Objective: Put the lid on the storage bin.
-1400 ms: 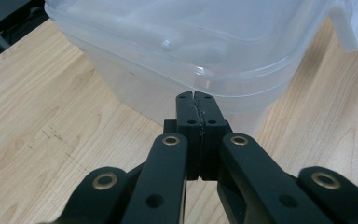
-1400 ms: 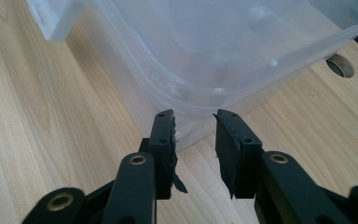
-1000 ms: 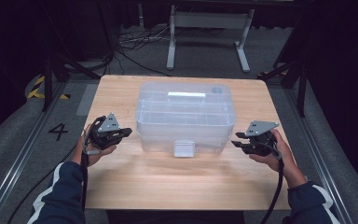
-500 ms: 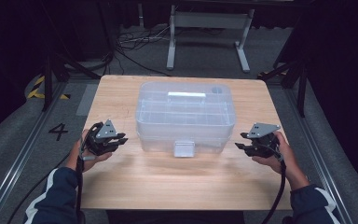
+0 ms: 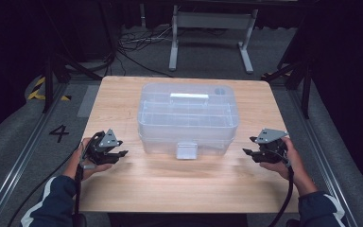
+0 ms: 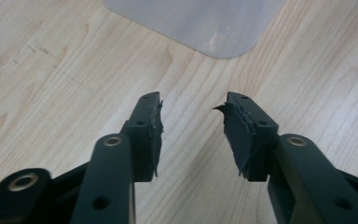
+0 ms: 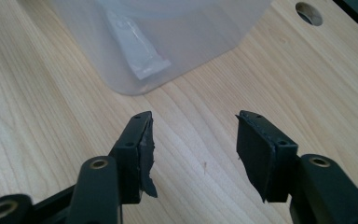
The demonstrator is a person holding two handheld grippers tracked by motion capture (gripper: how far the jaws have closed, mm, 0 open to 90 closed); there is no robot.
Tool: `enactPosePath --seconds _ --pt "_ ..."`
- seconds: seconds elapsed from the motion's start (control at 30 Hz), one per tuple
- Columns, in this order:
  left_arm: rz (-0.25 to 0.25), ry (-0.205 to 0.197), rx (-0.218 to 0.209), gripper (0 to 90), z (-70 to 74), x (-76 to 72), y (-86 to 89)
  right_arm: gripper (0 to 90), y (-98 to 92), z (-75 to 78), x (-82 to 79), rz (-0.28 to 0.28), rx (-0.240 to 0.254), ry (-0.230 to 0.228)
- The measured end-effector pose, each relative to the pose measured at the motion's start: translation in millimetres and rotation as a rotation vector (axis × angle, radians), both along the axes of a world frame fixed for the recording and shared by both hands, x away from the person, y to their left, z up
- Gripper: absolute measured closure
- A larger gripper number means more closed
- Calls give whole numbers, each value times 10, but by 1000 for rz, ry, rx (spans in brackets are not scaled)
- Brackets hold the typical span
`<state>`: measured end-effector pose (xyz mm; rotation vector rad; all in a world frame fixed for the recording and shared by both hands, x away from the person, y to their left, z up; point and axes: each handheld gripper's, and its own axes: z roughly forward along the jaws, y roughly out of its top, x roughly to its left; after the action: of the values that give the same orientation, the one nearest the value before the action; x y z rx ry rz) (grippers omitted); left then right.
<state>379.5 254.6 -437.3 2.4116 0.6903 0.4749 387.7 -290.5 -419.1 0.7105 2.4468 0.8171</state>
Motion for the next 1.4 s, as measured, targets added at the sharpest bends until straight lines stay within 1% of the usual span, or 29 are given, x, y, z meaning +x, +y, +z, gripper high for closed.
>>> enactPosePath --seconds 0.13,0.17,0.2,0.23,0.3,0.4,0.47,0.5,0.53,0.57,0.63,0.67,0.73,0.8,0.9,0.93,0.97,1.0,1.03,1.13,1.2,1.23,1.27,1.4 --pt "8 0 1 483 -29 -31 17 428 -58 -57 -22 -8 9 5" --pt "14 7 -8 462 -48 -48 31 417 -70 -71 -26 -10 8 3" --pt "14 7 -8 446 -48 -48 31 417 -70 -71 -26 -10 8 3" --pt "18 10 -12 446 -64 -58 37 409 -84 -87 -34 -16 9 7" --pt "29 10 -4 392 -95 -82 41 385 -121 -120 -44 -26 16 13" --pt "28 17 -19 342 -128 -110 56 368 -177 -166 -64 -37 32 16" --pt "37 26 -23 305 -165 -129 60 350 -217 -206 -76 -44 43 27" --pt "34 29 -17 294 -194 -143 64 348 -231 -220 -82 -46 43 28" --pt "32 32 -21 276 -213 -153 69 328 -253 -251 -96 -53 41 30" --pt "38 36 -31 260 -227 -165 74 326 -269 -273 -111 -59 52 37" --pt "36 39 -36 238 -242 -172 81 320 -286 -293 -123 -60 56 39" --pt "34 45 -41 218 -257 -184 87 300 -318 -337 -151 -68 72 53" --pt "39 55 -55 211 -280 -196 101 299 -334 -352 -157 -68 71 47" --pt "37 61 -62 200 -302 -220 118 286 -376 -393 -189 -81 84 56" --pt "41 73 -86 186 -329 -251 153 275 -449 -463 -225 -102 118 68" --pt "50 78 -94 185 -343 -259 162 269 -476 -488 -239 -107 117 77" --pt "56 82 -91 184 -361 -270 173 266 -503 -515 -253 -115 118 79" --pt "61 81 -90 179 -371 -280 181 260 -536 -547 -271 -136 124 79" --pt "69 72 -102 173 -381 -301 198 254 -556 -566 -283 -147 132 82" --pt "76 81 -136 172 -411 -338 249 243 -670 -631 -332 -172 205 100" --pt "102 95 -180 161 -448 -351 289 226 -734 -671 -352 -194 253 106" --pt "113 91 -179 160 -449 -368 301 218 -748 -672 -351 -204 257 114" --pt "114 92 -182 159 -451 -375 302 214 -760 -673 -353 -217 258 116" --pt "119 91 -184 159 -452 -382 302 208 -762 -674 -348 -221 260 121"
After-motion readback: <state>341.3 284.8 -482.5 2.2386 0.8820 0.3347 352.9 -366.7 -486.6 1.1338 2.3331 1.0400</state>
